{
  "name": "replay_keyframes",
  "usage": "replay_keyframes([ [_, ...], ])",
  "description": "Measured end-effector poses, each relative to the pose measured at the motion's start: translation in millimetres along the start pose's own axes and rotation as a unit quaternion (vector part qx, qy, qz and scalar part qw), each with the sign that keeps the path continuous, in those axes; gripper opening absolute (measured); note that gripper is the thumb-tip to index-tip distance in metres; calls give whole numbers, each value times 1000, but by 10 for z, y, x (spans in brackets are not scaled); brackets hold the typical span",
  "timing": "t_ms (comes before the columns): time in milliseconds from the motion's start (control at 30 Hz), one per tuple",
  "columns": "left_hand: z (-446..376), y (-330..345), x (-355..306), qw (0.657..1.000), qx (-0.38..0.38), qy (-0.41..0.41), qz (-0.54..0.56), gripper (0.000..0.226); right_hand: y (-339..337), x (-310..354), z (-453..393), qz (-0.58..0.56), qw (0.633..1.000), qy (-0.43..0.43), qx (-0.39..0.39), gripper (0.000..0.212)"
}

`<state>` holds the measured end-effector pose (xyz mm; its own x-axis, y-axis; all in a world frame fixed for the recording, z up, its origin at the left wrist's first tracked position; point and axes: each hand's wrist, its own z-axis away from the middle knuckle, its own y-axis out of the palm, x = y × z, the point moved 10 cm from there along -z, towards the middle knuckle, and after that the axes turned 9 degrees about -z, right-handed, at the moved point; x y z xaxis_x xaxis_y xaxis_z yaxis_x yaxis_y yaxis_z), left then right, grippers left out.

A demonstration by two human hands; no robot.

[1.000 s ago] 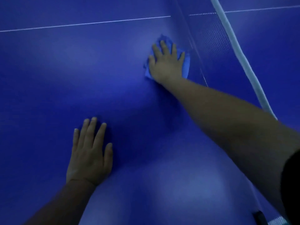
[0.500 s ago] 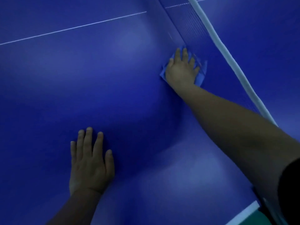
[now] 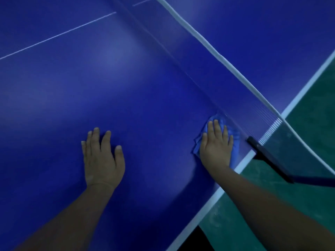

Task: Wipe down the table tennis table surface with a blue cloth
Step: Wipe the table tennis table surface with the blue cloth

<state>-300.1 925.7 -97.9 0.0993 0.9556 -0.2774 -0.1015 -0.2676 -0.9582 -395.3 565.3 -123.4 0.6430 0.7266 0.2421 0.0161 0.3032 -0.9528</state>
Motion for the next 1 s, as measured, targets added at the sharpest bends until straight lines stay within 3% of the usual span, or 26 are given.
replay_keyframes([
  [200,902,281,-870,977,67,201,3,57,-107,-4,-38,-21,1000,20,9,56],
  [367,1316,514,-1391,949,88,302,-5,53,-287,-163,-232,-41,998,31,-20,54],
  [500,1412,582,-1567,938,93,335,-11,53,-374,-908,182,-38,992,107,-53,50],
  [600,1415,609,-1638,937,93,336,-14,54,-385,-1414,460,-55,991,118,-6,43],
  [700,1400,590,-1672,945,91,314,-2,53,-569,-1987,773,-18,981,191,-4,36],
  [833,1447,599,-1744,944,89,319,2,52,-872,-1545,728,-78,983,73,-151,42],
  [900,1448,589,-1750,946,88,313,-1,52,-736,-1002,507,-60,991,-24,-119,44],
  [967,1428,565,-1716,952,84,294,1,52,-453,-725,368,69,991,-108,-23,47],
  [1000,1430,554,-1689,954,83,289,2,51,-332,-819,355,136,985,-103,30,43],
])
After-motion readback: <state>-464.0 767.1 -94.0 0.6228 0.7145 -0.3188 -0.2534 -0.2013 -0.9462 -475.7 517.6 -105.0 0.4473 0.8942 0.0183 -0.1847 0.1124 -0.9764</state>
